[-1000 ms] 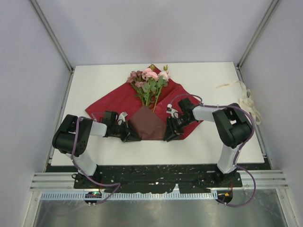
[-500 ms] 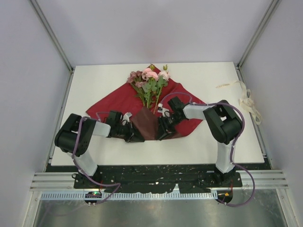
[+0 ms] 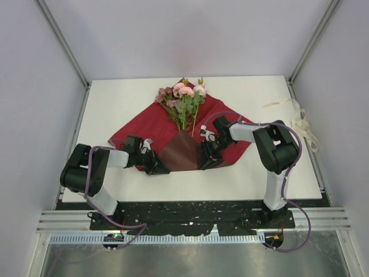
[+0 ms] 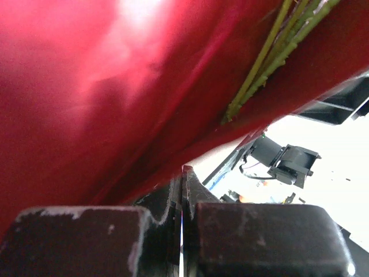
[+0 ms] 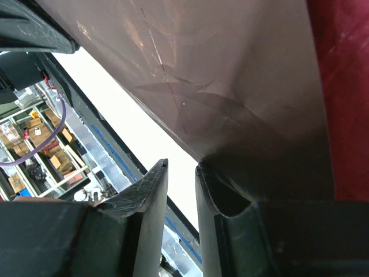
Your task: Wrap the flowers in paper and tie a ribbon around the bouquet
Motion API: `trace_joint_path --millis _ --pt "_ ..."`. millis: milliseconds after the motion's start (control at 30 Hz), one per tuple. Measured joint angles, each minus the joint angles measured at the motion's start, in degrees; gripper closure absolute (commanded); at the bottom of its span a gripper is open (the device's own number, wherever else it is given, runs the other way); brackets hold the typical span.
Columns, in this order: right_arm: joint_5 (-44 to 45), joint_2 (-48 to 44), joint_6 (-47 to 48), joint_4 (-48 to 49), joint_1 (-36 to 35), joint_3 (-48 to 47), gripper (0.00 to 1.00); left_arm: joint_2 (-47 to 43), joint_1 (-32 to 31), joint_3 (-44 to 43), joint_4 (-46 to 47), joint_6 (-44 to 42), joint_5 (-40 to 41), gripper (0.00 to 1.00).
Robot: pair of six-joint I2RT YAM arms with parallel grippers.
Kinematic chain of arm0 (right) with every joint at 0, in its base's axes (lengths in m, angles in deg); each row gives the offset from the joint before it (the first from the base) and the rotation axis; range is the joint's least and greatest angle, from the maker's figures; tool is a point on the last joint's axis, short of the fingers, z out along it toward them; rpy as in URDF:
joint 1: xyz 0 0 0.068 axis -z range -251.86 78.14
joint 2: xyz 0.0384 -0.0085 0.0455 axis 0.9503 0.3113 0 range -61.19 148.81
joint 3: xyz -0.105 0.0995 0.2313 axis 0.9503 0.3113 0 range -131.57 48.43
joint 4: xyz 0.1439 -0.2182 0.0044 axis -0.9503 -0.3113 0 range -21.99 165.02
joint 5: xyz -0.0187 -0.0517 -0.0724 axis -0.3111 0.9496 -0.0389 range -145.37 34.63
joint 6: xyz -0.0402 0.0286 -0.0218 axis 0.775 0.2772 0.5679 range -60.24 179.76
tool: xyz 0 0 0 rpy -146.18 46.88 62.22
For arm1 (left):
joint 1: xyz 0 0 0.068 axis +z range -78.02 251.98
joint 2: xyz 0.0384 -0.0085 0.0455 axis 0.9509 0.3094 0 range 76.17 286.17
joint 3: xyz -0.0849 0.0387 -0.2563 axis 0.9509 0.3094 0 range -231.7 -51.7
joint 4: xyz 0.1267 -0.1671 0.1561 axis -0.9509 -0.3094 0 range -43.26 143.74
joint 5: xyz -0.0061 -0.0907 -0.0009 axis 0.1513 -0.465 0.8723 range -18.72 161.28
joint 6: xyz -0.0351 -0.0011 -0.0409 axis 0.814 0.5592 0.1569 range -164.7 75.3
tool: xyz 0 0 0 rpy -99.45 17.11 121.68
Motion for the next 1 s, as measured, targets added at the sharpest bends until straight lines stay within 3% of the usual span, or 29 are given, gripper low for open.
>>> trace_joint_path --millis 433,733,900,1000 --pt "0.3 0.0 1.1 -1.0 0.2 -0.3 0.68 -6.7 11.1 -1.0 -20.3 -4.2 5.3 1.0" --pt "0.9 0.0 1.5 -2.3 0.3 -0.9 0.68 -14.3 17.1 -1.3 -29.2 -7.6 11.6 1.0" --pt "0.9 0.0 1.4 -2.4 0.3 -0.9 0.68 -20.6 11.9 -1.8 -26.3 -10.5 8.0 1.0" --pt "0.9 0.0 1.4 -2.4 0.3 -0.9 0.67 -20.0 6.8 -2.2 -21.9 -8.9 6.8 1.0"
